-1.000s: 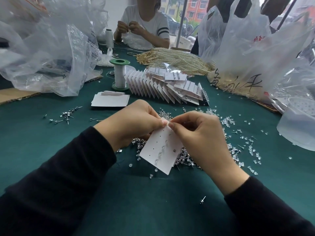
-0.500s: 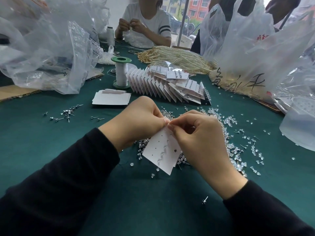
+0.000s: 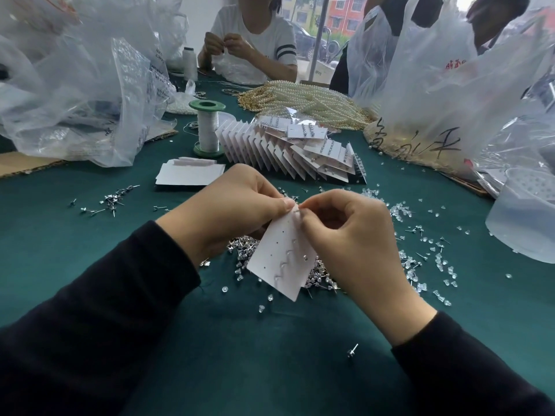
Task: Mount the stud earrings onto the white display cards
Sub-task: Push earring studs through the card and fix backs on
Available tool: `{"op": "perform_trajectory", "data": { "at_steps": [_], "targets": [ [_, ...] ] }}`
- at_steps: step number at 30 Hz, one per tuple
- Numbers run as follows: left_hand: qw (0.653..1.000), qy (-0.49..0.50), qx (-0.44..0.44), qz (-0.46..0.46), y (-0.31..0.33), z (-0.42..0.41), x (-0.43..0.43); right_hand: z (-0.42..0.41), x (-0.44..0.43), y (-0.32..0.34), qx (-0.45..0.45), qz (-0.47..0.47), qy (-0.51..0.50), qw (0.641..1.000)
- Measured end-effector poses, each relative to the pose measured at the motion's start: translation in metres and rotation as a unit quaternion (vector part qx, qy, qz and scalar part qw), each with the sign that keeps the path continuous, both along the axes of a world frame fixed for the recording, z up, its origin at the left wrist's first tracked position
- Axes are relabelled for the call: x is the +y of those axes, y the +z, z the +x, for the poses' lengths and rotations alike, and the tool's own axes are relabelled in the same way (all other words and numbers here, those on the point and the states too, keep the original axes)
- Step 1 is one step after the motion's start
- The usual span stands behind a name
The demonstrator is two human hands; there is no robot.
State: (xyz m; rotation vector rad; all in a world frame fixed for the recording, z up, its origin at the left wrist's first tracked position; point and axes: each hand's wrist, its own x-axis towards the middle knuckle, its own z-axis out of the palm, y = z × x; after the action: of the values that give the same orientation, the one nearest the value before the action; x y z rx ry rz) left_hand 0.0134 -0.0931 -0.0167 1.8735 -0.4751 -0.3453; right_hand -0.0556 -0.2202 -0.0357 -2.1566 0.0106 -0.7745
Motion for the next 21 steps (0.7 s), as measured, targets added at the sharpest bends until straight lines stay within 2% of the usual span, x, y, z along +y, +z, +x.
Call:
{"op": "perform_trajectory", "data": {
  "at_steps": [4, 10, 13, 15, 17, 18, 20, 21],
  "targets": [
    [1.000, -0.005, -0.015, 0.012, 0.001, -0.001, 0.001, 0.001, 0.002, -0.001, -0.003, -0.040, -0.008, 0.999],
    [0.999, -0.017, -0.037, 0.028, 0.003, -0.003, 0.005, 0.001, 0.006, -0.003, -0.017, -0.045, 0.006, 0.999],
    [0.998, -0.065, 0.005, 0.006, 0.011, -0.002, 0.011, 0.001, 0.005, -0.003, -0.044, -0.045, 0.016, 0.998],
    [0.999, -0.044, 0.003, 0.021, 0.014, 0.004, 0.017, 0.001, 0.003, -0.001, -0.070, -0.050, 0.014, 0.996],
    [0.982, 0.048, -0.104, 0.148, 0.010, 0.018, 0.026, 0.002, -0.001, 0.000, -0.099, -0.033, 0.001, 0.995],
    [0.954, 0.090, -0.159, 0.239, 0.009, 0.024, 0.031, 0.003, -0.004, 0.001, -0.106, -0.008, -0.002, 0.994],
    [0.907, 0.109, -0.180, 0.365, 0.007, 0.029, 0.040, 0.004, -0.008, 0.003, -0.106, 0.055, 0.005, 0.993],
    [0.903, 0.089, -0.154, 0.390, 0.006, 0.030, 0.042, 0.004, -0.010, 0.005, -0.100, 0.082, 0.012, 0.992]
  ]
}}
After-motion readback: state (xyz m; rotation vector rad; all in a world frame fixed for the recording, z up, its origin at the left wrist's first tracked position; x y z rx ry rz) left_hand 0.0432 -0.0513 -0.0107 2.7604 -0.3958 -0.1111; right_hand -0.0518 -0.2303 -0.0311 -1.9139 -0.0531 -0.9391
